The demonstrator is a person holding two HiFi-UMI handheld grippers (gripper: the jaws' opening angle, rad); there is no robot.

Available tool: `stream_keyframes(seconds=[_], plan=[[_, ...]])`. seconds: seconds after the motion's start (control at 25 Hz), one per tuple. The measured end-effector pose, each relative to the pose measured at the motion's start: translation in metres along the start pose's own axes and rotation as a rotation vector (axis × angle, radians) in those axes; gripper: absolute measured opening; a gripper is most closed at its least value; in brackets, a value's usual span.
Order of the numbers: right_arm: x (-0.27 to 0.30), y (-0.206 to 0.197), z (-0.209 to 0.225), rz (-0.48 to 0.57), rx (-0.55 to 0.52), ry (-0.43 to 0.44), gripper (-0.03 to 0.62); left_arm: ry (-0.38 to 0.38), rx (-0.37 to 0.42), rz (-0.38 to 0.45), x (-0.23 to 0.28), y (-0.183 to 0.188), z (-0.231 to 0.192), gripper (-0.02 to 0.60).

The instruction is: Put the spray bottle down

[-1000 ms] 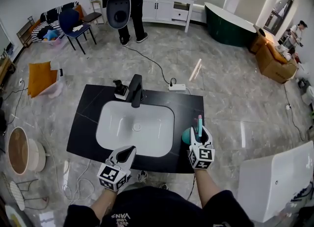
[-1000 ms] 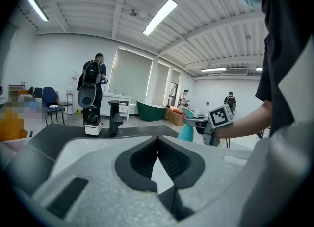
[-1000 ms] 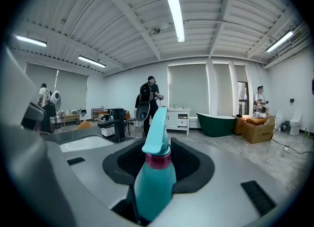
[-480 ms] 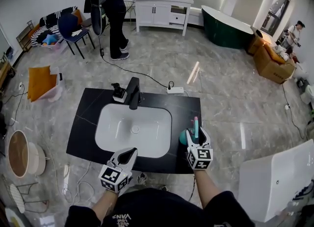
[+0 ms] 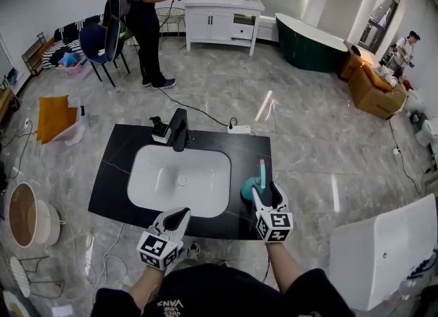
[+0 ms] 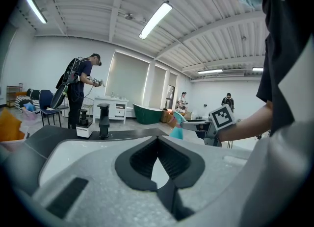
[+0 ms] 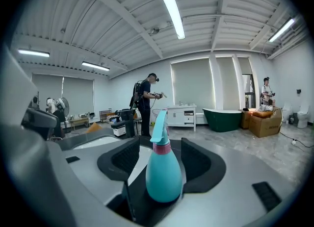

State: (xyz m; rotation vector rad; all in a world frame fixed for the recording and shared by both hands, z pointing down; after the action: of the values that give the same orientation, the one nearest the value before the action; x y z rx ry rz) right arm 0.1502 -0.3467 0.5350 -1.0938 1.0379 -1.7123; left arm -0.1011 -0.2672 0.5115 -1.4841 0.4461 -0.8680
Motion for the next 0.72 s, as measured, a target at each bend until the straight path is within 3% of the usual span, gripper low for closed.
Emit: stream_keyframes(seconds=[0.36, 0.72], plan=[[-0.051, 0.002, -0.001, -0.01, -0.006, 0.027, 0.213, 0.001, -0.002, 0.025, -0.001, 0.011, 0.044, 0.011], [-0.105, 0.004, -0.004, 0.015, -0.008, 0.081, 0.077, -0.006, -0.012, 0.023, -0.004, 0.009, 0.086, 0.011]])
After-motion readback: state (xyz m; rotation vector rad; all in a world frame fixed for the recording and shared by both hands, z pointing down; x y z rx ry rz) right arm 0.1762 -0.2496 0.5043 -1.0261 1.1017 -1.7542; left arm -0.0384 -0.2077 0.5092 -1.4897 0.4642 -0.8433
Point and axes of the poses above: the fingertips, and each gripper's own axes: x forward along the fingers, z to its right, y out of its top, the point moved 2 cm from there along -x, backward along the fingers, and after that the axes turned 14 degrees about x, right-handed, at the moved point
